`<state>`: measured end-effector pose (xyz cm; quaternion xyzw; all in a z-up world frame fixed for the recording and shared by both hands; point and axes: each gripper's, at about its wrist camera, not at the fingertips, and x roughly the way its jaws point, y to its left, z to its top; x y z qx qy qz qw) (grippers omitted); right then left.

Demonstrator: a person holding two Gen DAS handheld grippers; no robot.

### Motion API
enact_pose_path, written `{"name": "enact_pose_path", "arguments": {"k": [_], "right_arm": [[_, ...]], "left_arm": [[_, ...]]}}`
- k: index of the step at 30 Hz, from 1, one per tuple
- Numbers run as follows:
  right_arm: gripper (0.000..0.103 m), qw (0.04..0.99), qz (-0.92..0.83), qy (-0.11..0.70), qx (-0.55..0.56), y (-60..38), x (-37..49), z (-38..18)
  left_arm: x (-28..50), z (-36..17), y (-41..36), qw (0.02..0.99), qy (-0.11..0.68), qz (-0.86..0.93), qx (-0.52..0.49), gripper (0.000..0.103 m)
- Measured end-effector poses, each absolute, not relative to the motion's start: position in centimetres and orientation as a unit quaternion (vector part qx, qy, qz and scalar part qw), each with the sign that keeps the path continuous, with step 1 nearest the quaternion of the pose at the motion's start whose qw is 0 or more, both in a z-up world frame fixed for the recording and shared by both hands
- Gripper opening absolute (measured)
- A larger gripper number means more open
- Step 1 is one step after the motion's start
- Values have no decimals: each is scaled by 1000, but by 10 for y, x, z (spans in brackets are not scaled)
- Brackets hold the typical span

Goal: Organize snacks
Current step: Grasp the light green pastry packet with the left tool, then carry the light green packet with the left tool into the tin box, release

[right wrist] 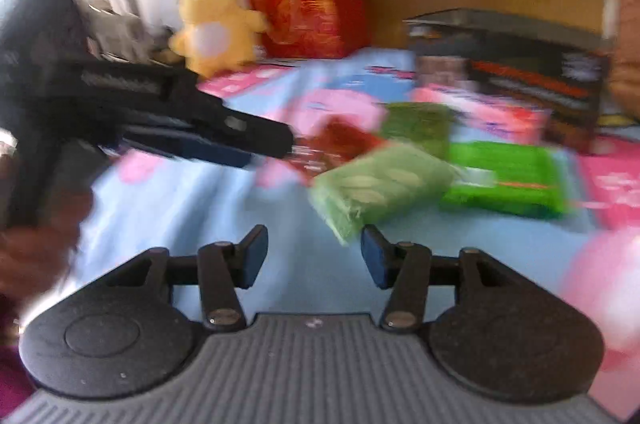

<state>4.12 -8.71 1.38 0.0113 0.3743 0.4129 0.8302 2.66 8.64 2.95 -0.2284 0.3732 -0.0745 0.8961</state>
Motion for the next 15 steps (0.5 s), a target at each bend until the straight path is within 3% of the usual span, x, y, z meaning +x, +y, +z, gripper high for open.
{"name": "enact_pose_path", "arguments": {"k": [5,12,14,15], "right_arm": [[53,820,455,344,-33,-77,28,26],[54,870,359,332,-61,-123,43,27],[54,872,346,335,-81,-118,51,22],[53,872,345,337,-88,-115,54,19]], "left_arm": [[25,28,100,894,372,-74,-239,72],[43,22,76,881,390,-134,-231,72],[48,21,65,881,398,-139,-216,59],[53,18,60,879,407,-136,-208,47]]}}
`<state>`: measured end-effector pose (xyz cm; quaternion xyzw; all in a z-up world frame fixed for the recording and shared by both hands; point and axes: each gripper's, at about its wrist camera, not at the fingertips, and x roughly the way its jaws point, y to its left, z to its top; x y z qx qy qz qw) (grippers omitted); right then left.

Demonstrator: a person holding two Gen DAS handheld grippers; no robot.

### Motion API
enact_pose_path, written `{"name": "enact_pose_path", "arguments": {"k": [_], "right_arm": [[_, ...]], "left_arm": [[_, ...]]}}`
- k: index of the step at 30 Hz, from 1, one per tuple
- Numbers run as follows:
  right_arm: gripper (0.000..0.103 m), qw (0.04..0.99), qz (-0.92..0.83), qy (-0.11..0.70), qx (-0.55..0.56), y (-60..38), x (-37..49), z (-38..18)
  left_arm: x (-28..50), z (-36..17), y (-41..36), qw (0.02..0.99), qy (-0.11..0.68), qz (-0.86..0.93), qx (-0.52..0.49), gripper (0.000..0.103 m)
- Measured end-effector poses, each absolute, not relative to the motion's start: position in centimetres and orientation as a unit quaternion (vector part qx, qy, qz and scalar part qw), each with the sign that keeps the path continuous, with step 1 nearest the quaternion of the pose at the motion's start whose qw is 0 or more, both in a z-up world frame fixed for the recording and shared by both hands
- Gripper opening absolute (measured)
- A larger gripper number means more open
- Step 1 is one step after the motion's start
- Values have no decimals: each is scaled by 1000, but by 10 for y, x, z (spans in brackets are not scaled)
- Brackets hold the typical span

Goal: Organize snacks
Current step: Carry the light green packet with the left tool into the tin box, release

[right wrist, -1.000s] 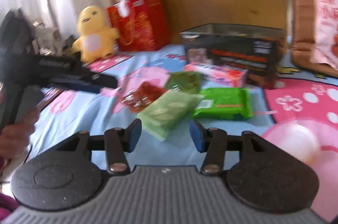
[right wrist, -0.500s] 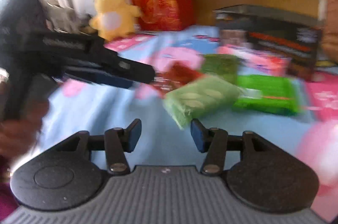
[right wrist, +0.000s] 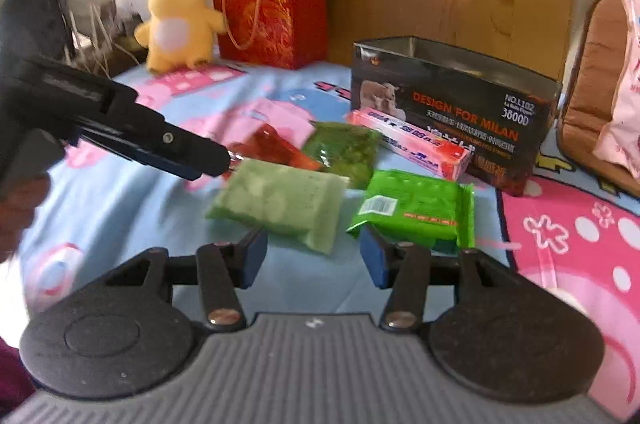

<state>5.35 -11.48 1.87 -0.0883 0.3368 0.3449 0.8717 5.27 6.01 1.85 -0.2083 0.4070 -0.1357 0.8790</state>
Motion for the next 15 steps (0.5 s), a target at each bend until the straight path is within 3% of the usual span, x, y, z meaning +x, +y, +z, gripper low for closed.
{"name": "enact_pose_path", "arguments": {"k": [1,3,5,10,15], "right_arm": [[53,869,345,342,-92,-110,56,15],[50,862,352,355,-89,-108,62,8],[26,861,361,347,-89,-100,59,7],[24,871,365,324,-56,-106,50,29],[24,906,328,266,-36,-116,75,57]], "left_arm": [[57,15,57,876,416,-132,-205,36],[58,11,55,874,417,-135,-210,31],[53,15,57,876,411,-137,-212,31],[54,51,60,890,370,-166,-209,31],[104,90,46,910,324,-189,-174,29]]}}
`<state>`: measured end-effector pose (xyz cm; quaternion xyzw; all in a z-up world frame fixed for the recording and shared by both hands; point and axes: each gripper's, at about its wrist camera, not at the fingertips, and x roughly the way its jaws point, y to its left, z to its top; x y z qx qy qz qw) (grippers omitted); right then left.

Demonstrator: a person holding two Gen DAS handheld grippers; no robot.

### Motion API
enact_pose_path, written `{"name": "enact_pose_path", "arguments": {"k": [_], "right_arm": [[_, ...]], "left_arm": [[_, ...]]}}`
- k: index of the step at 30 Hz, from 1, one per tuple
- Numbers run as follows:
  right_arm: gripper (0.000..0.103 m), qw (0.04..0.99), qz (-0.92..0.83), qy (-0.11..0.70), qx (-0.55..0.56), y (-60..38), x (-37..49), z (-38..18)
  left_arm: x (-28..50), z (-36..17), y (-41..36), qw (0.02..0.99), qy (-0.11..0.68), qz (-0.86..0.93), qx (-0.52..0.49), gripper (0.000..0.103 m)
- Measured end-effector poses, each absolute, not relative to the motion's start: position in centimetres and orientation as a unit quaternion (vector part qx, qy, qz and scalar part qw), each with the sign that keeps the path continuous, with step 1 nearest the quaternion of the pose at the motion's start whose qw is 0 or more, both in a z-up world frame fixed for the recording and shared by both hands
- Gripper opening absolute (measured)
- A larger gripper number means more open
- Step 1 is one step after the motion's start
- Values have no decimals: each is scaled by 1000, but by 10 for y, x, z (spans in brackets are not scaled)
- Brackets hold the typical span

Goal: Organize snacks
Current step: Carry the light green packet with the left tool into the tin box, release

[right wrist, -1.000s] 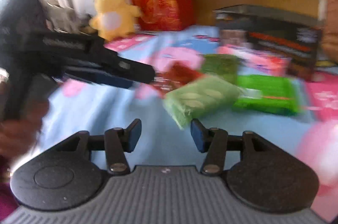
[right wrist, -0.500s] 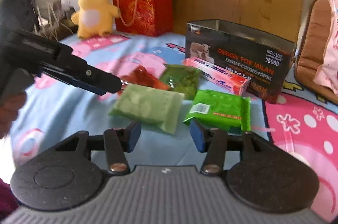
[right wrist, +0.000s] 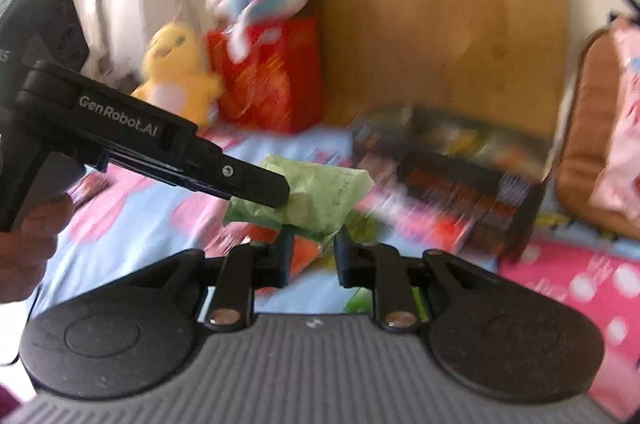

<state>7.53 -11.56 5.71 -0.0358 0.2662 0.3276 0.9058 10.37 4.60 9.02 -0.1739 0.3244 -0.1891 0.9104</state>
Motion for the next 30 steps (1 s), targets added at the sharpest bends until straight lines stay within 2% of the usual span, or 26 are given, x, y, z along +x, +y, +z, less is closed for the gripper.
{"name": "enact_pose_path", "arguments": {"k": [5,9,11,14,17,18,24,26,30], "right_arm": [[24,935,254,244,-29,-117,125,71],[34,949,189,248,-46,-113,170,67],[34,952,151,260,-52,-116,178,64],[36,957,137,253,-33,-128,153,67],[48,970,109,218,-8,-145,107,65],[49,974,88,209,2,-152,87,61],[49,966,18,257,13,-170,20,38],[49,962,19,272,20,-170,12,32],[49,960,17,281,8,-160,13,33]], "left_arm": [[179,101,28,917,309,-207,-146,30],[216,90,26,918,302,-202,-156,33],[216,83,36,914,291,-219,-181,37],[211,78,50,912,277,-229,-199,38],[214,81,58,903,285,-240,-212,39],[214,82,59,903,288,-237,-213,39],[201,91,41,901,300,-254,-187,40],[193,89,24,892,310,-281,-172,47],[172,82,-14,892,317,-303,-106,47]]}}
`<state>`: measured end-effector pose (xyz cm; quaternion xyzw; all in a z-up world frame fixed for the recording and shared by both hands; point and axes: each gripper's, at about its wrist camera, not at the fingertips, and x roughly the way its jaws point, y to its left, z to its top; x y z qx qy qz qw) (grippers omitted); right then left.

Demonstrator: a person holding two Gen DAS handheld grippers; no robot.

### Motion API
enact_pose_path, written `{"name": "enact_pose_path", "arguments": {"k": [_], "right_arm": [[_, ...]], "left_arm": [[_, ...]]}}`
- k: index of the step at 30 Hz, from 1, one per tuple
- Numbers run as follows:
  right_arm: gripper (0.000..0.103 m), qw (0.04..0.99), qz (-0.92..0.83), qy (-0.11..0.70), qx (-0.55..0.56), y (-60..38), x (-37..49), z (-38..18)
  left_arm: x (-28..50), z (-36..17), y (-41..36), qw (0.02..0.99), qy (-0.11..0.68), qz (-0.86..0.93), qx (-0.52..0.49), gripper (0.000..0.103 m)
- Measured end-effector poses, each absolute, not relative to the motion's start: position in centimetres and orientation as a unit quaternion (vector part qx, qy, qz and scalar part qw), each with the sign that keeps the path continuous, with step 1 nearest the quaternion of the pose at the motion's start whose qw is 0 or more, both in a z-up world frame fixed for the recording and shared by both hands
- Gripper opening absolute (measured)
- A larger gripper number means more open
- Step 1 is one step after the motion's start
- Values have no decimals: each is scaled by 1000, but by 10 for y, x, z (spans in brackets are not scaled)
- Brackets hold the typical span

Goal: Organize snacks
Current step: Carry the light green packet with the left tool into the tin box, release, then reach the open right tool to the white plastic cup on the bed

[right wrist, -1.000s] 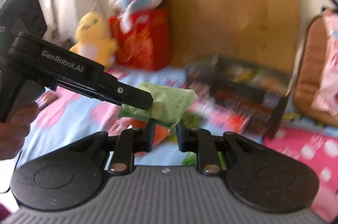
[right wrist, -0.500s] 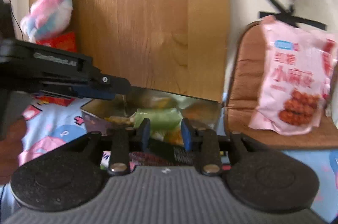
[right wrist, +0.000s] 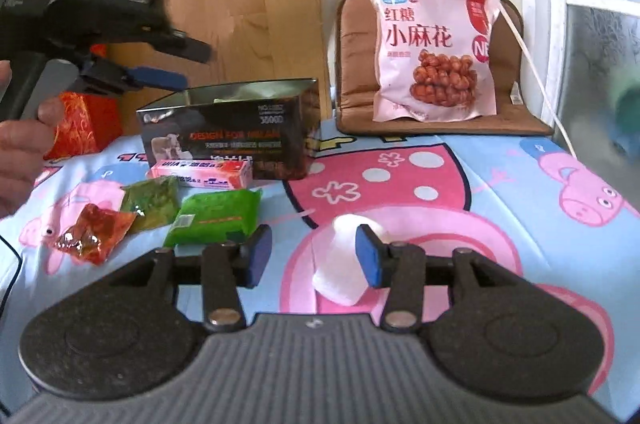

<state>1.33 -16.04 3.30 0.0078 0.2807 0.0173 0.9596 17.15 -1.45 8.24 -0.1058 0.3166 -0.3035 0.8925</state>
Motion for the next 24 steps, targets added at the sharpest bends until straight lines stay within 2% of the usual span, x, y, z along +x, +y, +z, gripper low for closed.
{"name": "enact_pose_path", "arguments": {"k": [8,24], "right_arm": [[49,947,-41,315,-38,-150,15,44],[49,931,-107,341,-75,-150,17,51]], "left_arm": [[144,76,-45,907,301,-294,-35,47],[143,82,-34,921,285,-265,-34,47]]}}
